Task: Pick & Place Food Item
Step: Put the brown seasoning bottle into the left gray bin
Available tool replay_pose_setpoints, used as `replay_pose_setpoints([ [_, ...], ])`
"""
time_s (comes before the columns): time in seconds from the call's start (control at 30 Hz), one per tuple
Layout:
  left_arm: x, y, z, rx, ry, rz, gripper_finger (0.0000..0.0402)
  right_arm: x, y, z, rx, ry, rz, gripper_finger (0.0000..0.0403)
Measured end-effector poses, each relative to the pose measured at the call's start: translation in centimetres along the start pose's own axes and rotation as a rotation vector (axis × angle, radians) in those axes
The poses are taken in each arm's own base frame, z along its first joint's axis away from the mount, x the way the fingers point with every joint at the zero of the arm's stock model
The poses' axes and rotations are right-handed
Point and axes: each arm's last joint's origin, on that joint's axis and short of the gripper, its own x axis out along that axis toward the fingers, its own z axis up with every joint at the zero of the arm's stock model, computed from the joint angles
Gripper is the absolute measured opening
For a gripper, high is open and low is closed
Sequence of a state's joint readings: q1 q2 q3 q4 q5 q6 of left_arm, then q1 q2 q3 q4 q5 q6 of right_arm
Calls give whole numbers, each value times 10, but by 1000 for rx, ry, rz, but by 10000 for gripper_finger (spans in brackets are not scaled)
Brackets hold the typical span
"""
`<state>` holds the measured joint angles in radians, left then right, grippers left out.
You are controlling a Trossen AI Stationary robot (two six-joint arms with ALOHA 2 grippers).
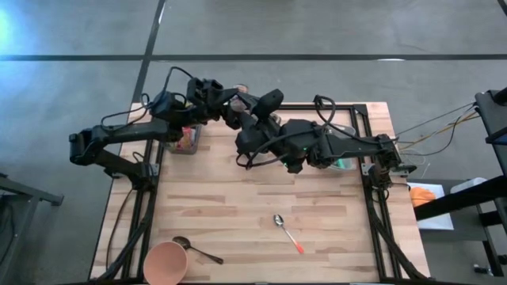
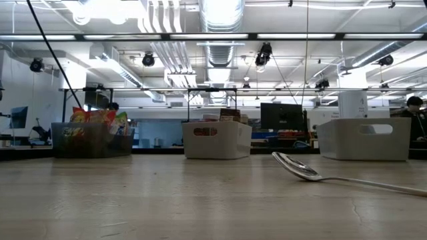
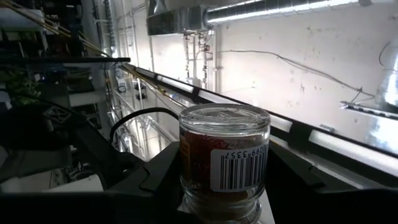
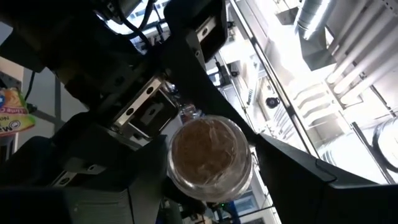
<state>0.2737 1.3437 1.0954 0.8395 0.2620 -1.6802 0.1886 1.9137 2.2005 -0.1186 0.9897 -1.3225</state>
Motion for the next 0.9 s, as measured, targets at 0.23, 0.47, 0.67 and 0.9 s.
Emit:
replay_pose_setpoints([
  [0.23, 0, 2, 1, -65, -16, 15, 176, 0, 1, 0, -20, 9, 2, 198],
  [0.47, 0, 2, 1, -81, -22, 17, 176, 1, 1, -1, -16, 24, -3, 164],
  [0.67, 0, 2, 0, -84, -24, 20, 176, 2, 1, -2, -10, 59, -16, 164],
  [0.9, 0, 3, 0, -77, -29, 19, 192, 2, 1, -2, -7, 76, -20, 164],
])
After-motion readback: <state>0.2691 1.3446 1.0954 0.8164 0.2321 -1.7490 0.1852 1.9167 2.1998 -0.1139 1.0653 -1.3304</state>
